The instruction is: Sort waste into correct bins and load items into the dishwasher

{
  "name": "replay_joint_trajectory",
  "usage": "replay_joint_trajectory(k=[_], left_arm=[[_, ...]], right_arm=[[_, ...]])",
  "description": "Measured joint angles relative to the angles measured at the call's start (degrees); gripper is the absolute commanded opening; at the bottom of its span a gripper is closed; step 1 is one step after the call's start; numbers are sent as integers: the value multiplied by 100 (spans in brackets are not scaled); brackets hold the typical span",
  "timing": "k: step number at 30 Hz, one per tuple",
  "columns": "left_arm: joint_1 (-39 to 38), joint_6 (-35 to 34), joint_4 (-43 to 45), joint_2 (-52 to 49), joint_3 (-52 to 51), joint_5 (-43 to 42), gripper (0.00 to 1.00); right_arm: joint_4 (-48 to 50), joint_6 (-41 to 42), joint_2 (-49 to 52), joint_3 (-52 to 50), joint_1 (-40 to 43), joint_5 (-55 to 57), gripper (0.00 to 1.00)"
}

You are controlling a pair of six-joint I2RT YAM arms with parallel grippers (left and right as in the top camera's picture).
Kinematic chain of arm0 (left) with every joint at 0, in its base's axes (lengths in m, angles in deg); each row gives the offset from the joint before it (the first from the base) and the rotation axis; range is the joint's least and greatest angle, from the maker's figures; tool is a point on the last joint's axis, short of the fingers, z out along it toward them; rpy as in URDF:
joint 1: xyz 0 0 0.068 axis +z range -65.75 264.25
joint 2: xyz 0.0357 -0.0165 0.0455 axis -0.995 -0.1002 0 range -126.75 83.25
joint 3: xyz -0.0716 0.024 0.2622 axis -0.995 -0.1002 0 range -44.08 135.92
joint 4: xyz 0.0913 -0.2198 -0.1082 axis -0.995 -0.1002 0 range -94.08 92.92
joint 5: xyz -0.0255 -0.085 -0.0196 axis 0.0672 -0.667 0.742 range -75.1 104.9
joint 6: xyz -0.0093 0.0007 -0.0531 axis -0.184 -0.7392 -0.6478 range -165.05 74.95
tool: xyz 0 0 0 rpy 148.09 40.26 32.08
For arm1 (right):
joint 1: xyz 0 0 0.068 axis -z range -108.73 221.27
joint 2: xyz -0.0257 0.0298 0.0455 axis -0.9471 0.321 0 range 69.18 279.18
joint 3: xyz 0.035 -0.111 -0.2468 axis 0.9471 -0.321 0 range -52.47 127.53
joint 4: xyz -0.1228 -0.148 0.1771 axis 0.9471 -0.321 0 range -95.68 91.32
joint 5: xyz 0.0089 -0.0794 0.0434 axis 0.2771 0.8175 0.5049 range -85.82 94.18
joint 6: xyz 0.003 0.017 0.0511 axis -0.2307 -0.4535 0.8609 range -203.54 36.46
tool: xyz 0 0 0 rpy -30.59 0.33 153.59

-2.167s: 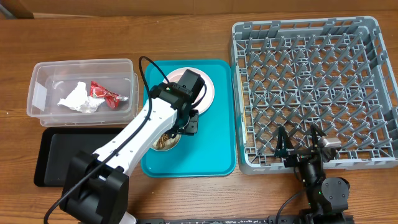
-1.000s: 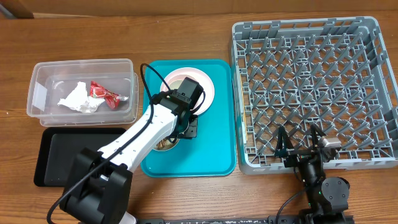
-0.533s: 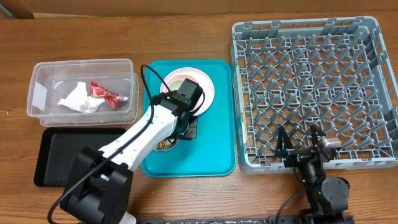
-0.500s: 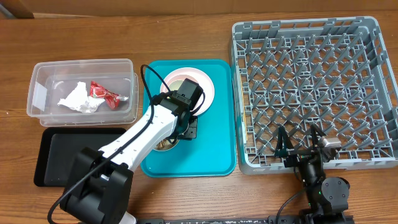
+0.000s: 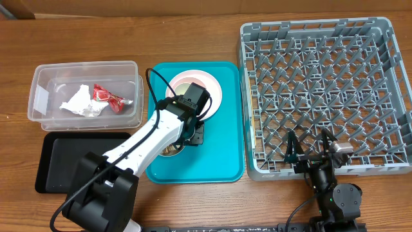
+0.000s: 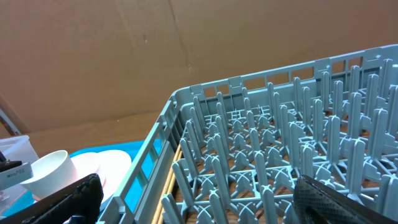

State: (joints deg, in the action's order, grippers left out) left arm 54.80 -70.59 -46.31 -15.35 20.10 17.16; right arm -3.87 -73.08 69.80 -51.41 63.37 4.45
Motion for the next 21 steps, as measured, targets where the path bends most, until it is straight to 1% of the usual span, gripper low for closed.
replay_joint_trajectory(k=[14,21], left_arm=[[0,0,129,0,-92,15,29],[0,0,131,0,-125,17,25]], right_arm=[[0,0,2,0,0,0,100],[2,2,0,0,0,2,100]])
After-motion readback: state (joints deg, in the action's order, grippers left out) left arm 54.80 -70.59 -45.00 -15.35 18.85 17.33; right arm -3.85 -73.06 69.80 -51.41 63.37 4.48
